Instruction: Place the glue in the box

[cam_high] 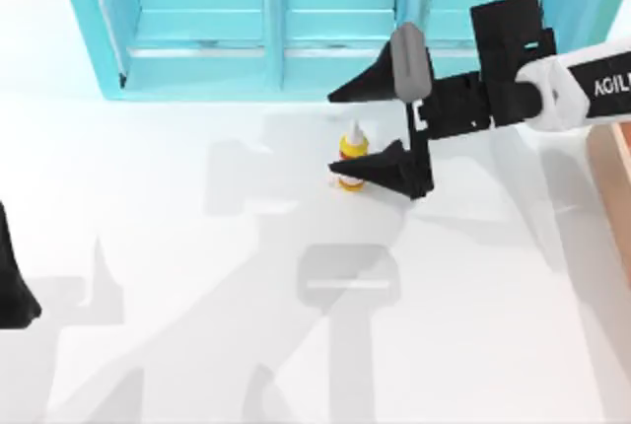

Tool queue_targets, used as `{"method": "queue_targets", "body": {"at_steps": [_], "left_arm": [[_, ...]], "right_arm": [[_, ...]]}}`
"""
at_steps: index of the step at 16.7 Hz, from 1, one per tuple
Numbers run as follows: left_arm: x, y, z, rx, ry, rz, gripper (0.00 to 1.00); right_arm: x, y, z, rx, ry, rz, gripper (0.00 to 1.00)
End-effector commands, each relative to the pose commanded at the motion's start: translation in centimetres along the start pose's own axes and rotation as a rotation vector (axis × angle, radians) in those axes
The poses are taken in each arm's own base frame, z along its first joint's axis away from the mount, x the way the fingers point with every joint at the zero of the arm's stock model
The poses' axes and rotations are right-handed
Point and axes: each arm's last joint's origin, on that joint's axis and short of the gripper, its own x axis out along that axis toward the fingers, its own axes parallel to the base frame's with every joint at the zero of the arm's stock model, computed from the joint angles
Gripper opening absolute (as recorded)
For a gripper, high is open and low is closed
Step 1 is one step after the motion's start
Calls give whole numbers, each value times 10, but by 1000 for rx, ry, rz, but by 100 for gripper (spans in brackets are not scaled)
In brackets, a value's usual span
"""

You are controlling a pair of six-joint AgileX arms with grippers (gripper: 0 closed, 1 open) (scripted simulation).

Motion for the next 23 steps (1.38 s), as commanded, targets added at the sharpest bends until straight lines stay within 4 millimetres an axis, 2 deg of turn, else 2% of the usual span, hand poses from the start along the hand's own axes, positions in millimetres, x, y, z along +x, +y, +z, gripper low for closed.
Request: {"method": "queue_targets", "body": {"at_steps": [7, 12, 23], "left_arm": [[0, 0, 0, 0, 0, 0, 100], [0, 0, 0, 0, 0, 0, 100], [0, 0, 0, 0, 0, 0, 100]], "right_arm": [[21, 3, -42, -2, 3, -5, 100], [21, 4, -44, 0, 4, -5, 100], [21, 4, -44, 0, 4, -5, 17]]}}
